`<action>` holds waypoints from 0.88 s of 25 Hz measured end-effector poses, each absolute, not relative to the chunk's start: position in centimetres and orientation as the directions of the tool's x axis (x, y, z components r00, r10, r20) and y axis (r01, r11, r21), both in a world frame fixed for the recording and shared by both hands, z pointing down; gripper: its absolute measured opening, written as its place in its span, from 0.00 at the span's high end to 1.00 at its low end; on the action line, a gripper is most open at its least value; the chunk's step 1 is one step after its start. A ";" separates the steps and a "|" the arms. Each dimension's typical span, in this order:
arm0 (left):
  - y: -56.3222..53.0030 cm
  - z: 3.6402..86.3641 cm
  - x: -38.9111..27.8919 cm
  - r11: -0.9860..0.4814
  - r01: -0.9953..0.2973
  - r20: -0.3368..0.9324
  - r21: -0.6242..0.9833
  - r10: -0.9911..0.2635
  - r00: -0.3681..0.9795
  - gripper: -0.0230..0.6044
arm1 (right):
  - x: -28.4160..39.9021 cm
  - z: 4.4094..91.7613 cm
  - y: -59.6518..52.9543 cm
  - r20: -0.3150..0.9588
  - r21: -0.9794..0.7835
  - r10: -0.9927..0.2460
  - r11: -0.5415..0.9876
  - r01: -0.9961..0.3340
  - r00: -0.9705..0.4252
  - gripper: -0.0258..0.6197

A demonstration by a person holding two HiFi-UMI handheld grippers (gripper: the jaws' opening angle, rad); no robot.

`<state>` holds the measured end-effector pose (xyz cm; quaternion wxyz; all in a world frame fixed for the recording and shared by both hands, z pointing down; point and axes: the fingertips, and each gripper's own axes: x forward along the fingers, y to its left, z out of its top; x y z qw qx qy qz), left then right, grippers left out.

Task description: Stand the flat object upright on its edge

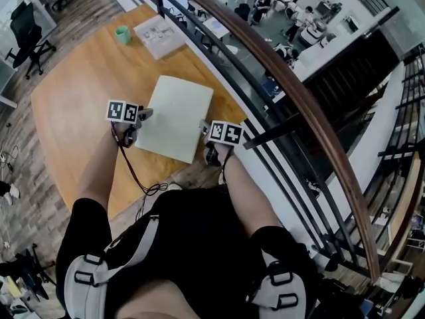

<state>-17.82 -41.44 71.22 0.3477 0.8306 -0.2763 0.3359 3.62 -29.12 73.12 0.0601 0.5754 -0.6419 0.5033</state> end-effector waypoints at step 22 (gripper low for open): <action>-40.9 75.3 -17.4 -0.484 -0.641 0.711 0.596 -0.054 0.701 0.61 | 2.2 75.8 -29.1 0.660 -0.655 -0.620 -0.198 -0.730 -0.424 0.72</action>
